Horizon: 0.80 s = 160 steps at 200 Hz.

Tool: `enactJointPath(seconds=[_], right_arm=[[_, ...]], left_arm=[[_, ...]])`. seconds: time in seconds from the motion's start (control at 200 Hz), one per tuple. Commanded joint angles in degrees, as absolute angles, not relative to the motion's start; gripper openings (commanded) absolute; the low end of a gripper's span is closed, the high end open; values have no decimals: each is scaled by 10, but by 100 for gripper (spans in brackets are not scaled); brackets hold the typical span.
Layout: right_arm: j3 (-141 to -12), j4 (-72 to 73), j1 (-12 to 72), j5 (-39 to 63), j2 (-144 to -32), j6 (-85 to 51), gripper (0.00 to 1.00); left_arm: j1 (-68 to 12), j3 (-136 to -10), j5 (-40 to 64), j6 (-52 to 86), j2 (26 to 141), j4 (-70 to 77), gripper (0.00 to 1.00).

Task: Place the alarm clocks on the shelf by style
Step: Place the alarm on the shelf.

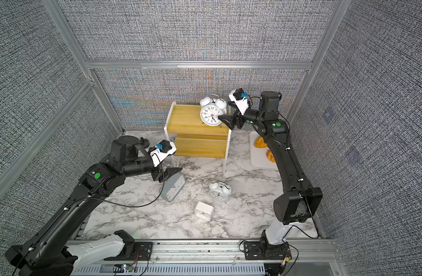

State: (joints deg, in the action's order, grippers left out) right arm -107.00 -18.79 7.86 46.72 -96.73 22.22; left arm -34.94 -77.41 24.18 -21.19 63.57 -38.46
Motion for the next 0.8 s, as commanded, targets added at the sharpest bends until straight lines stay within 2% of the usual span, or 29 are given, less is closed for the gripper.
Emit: enactJointPath(seconds=[0.0,0.796], right_arm=[[-1070,-177,80,448,-969,216,91],[-1068,-202,81,403,-965,244,91]], left_arm=[[-349,-775,246,-217,635,-392,79],[-349,-775,247,-218,639,-391,79]])
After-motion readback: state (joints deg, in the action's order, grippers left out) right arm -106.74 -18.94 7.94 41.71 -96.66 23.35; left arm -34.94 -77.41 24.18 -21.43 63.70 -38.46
